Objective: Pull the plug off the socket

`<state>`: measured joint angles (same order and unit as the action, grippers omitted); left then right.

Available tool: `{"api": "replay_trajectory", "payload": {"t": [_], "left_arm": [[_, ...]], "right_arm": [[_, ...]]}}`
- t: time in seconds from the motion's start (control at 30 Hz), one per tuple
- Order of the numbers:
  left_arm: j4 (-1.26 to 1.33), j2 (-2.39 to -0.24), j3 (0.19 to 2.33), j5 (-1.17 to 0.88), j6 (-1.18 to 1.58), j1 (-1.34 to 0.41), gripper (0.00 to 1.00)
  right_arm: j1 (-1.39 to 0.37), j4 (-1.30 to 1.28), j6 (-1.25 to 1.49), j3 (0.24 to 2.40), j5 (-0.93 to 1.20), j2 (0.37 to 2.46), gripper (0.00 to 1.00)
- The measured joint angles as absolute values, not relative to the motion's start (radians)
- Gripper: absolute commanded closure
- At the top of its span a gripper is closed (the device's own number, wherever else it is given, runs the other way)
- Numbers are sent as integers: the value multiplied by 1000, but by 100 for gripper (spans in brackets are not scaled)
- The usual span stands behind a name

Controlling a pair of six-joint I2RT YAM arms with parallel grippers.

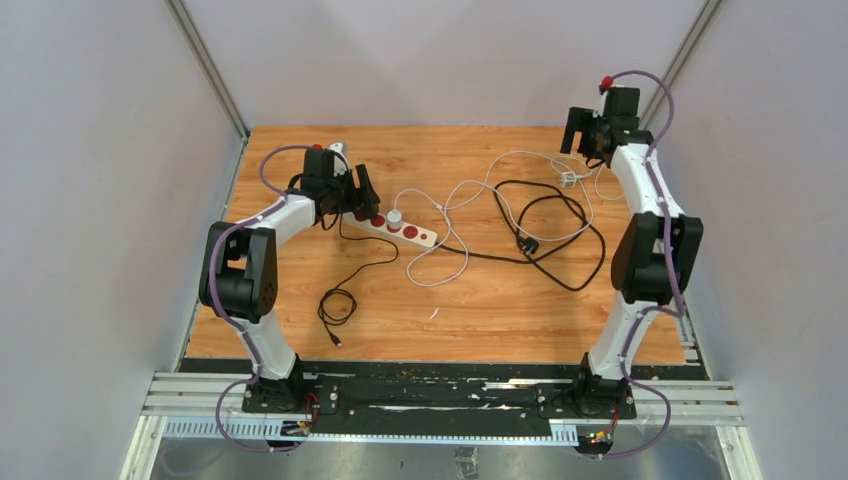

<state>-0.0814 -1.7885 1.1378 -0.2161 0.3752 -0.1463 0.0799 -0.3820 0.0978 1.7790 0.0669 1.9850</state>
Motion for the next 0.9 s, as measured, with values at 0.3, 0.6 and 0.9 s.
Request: {"api": "replay_trajectory", "payload": {"t": [0.3,0.6,0.9], "left_arm": [[-77,-1787,1134,-216,376,-146,22],[-77,-1784,1131,-212,378,-147,22],[-72,-1780,1124,-212,378,-147,24]], "right_arm": [[-88,-249,-21,1470,193,1604,5],[-597,-62,-125,1306,351,1693,7],[-735,43,-122,1391,303,1957,8]]}}
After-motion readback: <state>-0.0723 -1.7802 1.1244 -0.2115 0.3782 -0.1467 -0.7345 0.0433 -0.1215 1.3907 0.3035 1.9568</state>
